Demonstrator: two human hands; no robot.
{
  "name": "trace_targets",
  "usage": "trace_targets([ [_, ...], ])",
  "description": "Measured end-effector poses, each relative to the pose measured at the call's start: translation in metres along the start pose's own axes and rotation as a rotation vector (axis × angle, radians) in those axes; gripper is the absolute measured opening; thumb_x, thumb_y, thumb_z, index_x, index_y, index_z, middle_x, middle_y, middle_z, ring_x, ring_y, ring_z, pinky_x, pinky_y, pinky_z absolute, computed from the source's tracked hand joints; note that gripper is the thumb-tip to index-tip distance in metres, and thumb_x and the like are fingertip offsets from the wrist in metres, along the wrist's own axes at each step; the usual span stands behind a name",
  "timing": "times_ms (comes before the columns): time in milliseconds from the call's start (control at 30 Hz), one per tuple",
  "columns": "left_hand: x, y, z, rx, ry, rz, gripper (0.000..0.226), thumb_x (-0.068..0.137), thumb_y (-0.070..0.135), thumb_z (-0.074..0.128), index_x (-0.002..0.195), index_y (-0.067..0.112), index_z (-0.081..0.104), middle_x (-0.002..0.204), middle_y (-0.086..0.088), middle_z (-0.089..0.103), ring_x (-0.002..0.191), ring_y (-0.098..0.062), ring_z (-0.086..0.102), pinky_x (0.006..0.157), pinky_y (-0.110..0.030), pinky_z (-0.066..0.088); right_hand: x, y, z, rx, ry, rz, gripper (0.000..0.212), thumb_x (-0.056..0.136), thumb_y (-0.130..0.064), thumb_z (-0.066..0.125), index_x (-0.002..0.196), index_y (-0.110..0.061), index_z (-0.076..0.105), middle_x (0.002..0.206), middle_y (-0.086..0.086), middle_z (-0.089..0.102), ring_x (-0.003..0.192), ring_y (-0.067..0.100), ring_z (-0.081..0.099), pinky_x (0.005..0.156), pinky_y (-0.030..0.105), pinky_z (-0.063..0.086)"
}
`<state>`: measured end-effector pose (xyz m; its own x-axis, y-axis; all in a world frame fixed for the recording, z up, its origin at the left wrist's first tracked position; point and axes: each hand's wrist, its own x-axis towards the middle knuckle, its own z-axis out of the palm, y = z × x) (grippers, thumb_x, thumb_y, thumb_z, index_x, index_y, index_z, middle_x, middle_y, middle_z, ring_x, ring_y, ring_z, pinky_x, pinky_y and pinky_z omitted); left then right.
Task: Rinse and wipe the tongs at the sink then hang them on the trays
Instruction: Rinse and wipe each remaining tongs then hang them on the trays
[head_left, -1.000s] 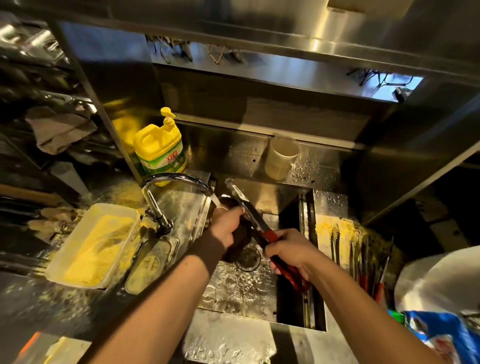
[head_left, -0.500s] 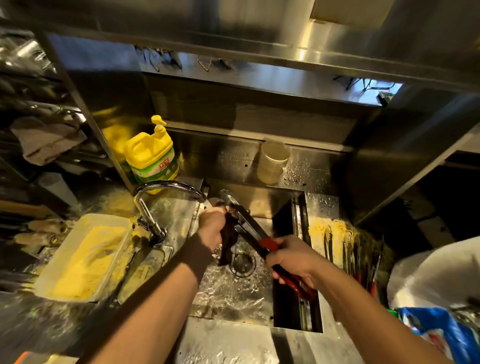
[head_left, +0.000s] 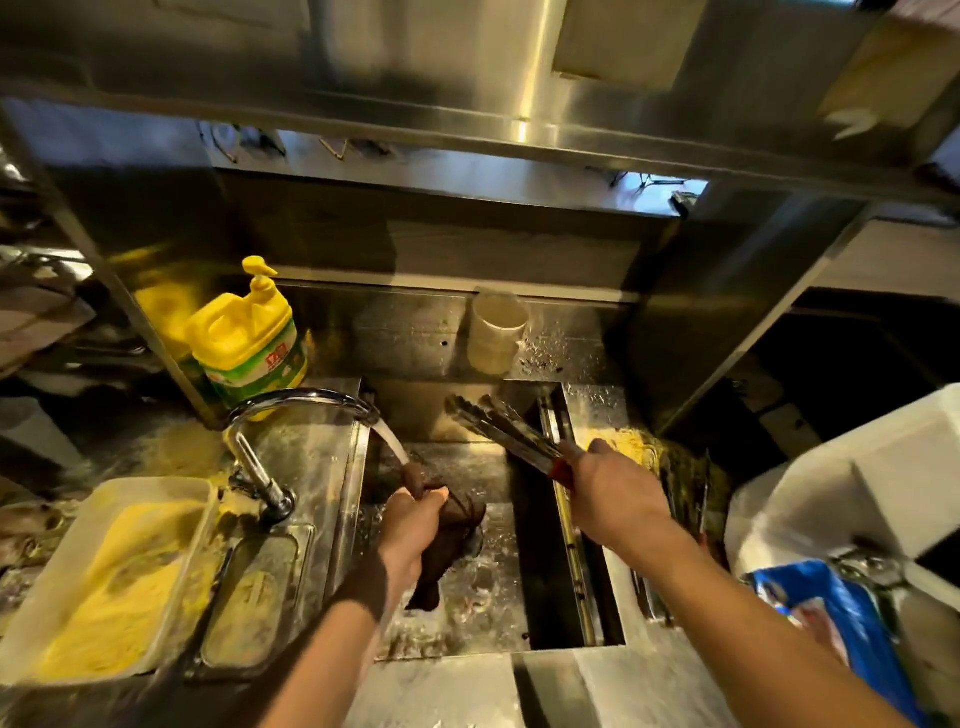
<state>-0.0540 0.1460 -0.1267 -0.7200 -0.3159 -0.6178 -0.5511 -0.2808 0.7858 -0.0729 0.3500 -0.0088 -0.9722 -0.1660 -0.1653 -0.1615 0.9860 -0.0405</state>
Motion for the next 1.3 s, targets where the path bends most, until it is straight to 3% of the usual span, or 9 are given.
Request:
trace_targets([
  [433, -0.057, -0.003, 0.104, 0.238, -0.421, 0.125, 0.021, 0.090, 0.023, 0.069, 0.109, 0.016, 0.065, 0.103, -0.016, 0.073, 0.094, -0.033, 0.070, 0.088, -0.050, 0.059, -0.115, 0.073, 0.000, 0.379, 0.078, 0.369, 0.052, 0.082, -0.023, 0.057, 0.132, -0.037, 0.056, 0.102, 0.003, 0.073, 0.097, 0.027, 0.068, 0.075, 0.033, 0.054],
  [600, -0.124, -0.025, 0.174, 0.266, -0.572, 0.133, 0.004, 0.092, 0.021, 0.068, 0.094, 0.018, 0.066, 0.082, -0.006, 0.071, 0.068, -0.020, 0.068, 0.056, -0.025, 0.053, -0.193, 0.124, -0.011, 0.432, 0.214, 0.488, 0.030, 0.076, -0.027, 0.050, 0.104, -0.031, 0.061, 0.078, -0.002, 0.064, 0.084, 0.028, 0.064, 0.067, 0.040, 0.051],
  [700, -0.177, -0.046, 0.211, 0.291, -0.697, 0.138, 0.007, 0.092, 0.017, 0.066, 0.088, 0.013, 0.064, 0.080, -0.013, 0.070, 0.071, -0.028, 0.067, 0.072, -0.038, 0.057, -0.241, 0.156, -0.015, 0.451, 0.284, 0.556, 0.033, 0.072, -0.024, 0.049, 0.103, -0.026, 0.060, 0.087, 0.000, 0.066, 0.090, 0.027, 0.062, 0.073, 0.042, 0.052],
  [800, -0.230, -0.077, 0.253, 0.369, -0.778, 0.226, 0.007, 0.093, 0.010, 0.064, 0.099, 0.008, 0.066, 0.082, -0.013, 0.068, 0.070, -0.024, 0.064, 0.066, -0.027, 0.058, -0.298, 0.192, -0.016, 0.462, 0.306, 0.623, 0.048, 0.068, -0.019, 0.047, 0.112, -0.029, 0.061, 0.094, 0.003, 0.066, 0.093, 0.028, 0.061, 0.075, 0.041, 0.051],
  [967, -0.327, -0.134, 0.314, 0.443, -0.995, 0.190, 0.024, 0.095, 0.011, 0.059, 0.117, 0.005, 0.064, 0.103, -0.018, 0.073, 0.089, -0.031, 0.070, 0.080, -0.042, 0.061, -0.398, 0.255, -0.010, 0.480, 0.377, 0.794, 0.058, 0.075, -0.019, 0.051, 0.130, -0.036, 0.056, 0.102, 0.001, 0.064, 0.097, 0.024, 0.062, 0.079, 0.037, 0.052],
  [1033, -0.363, -0.153, 0.332, 0.438, -1.052, 0.137, 0.017, 0.093, 0.017, 0.062, 0.108, 0.011, 0.067, 0.102, -0.021, 0.073, 0.093, -0.038, 0.071, 0.087, -0.060, 0.057, -0.433, 0.275, -0.008, 0.524, 0.403, 0.869, 0.062, 0.075, -0.022, 0.051, 0.135, -0.039, 0.052, 0.106, -0.004, 0.063, 0.098, 0.019, 0.062, 0.082, 0.037, 0.053],
  [1100, -0.400, -0.174, 0.353, 0.430, -1.074, 0.114, 0.018, 0.089, 0.024, 0.067, 0.101, 0.011, 0.069, 0.100, -0.023, 0.074, 0.090, -0.038, 0.072, 0.087, -0.061, 0.056, -0.471, 0.298, -0.005, 0.589, 0.451, 0.920, 0.054, 0.074, -0.021, 0.052, 0.125, -0.040, 0.059, 0.097, -0.009, 0.065, 0.088, 0.013, 0.062, 0.077, 0.034, 0.053],
  [1200, -0.451, -0.203, 0.376, 0.439, -1.157, 0.082, 0.024, 0.088, 0.027, 0.070, 0.109, 0.015, 0.070, 0.100, -0.015, 0.078, 0.089, -0.033, 0.075, 0.084, -0.050, 0.060, -0.521, 0.329, -0.005, 0.836, 0.559, 0.997, 0.023, 0.078, -0.012, 0.056, 0.095, -0.024, 0.065, 0.075, 0.000, 0.068, 0.063, 0.013, 0.061, 0.061, 0.034, 0.052],
  [1300, -0.497, -0.229, 0.397, 0.473, -1.255, 0.059, 0.019, 0.092, 0.024, 0.067, 0.109, 0.017, 0.071, 0.099, -0.011, 0.079, 0.092, -0.029, 0.075, 0.085, -0.047, 0.060, -0.568, 0.356, -0.009, 1.283, 0.757, 1.058, 0.026, 0.085, -0.004, 0.061, 0.101, -0.024, 0.066, 0.077, 0.007, 0.067, 0.056, 0.015, 0.061, 0.051, 0.031, 0.052],
])
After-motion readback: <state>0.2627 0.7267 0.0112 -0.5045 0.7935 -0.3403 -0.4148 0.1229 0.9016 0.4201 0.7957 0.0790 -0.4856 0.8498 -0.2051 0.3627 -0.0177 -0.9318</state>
